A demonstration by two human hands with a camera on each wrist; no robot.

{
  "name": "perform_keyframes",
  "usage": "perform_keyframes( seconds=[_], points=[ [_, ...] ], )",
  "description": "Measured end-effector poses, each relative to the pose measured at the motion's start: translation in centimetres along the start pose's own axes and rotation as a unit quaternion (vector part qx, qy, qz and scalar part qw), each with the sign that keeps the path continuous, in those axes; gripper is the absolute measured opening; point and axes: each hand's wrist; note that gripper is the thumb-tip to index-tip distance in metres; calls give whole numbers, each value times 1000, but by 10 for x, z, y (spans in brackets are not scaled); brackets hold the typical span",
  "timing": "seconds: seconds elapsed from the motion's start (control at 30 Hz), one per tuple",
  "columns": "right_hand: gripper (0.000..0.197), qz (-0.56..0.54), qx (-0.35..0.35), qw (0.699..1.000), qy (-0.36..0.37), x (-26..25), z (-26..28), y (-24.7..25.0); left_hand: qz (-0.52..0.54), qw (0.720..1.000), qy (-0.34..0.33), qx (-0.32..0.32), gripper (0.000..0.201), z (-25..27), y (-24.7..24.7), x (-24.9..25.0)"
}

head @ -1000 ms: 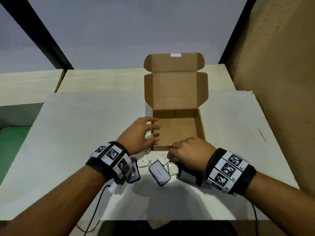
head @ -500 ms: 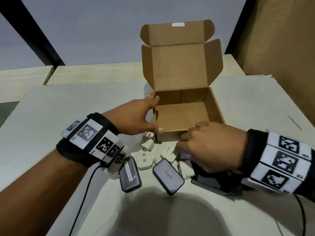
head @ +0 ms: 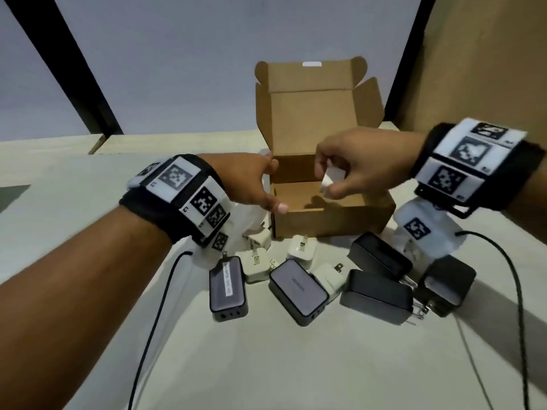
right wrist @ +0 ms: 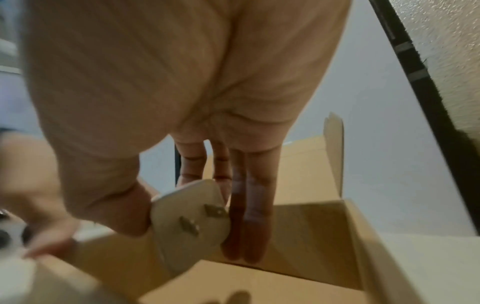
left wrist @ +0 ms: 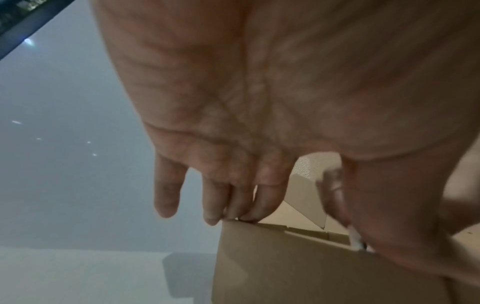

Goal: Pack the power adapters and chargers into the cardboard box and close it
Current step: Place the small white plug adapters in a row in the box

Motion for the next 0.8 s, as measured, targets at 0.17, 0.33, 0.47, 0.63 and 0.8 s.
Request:
perform_keyframes(
  seconds=[0.17,0.33,0.47,0.63,0.8],
  points=[
    [39,86,-34,993,-70,2,-32,-20,-14,1000,9,-1,92,4,4,9],
    [48,155,-106,979,-82,7,-44,-34,-32,999,35,-6,86,3,5,12],
    [48,84,-70,986,-127,12,-37,-17,-56,998,39,-2,91,1,5,13],
    [23,102,-57,990,-76,21,0,-4,-56,998,39,11,92,-1,2,11],
    [33,118,-93,988,-34,16,1,-28,-34,998,42,12,85,1,-1,10]
  ],
)
Point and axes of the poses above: each hand's wrist, its own z-axis away from the middle knuckle, its own y-axis out of the back of the hand, x = y × z, and after that the axes turned 4 degrees about z, right-handed
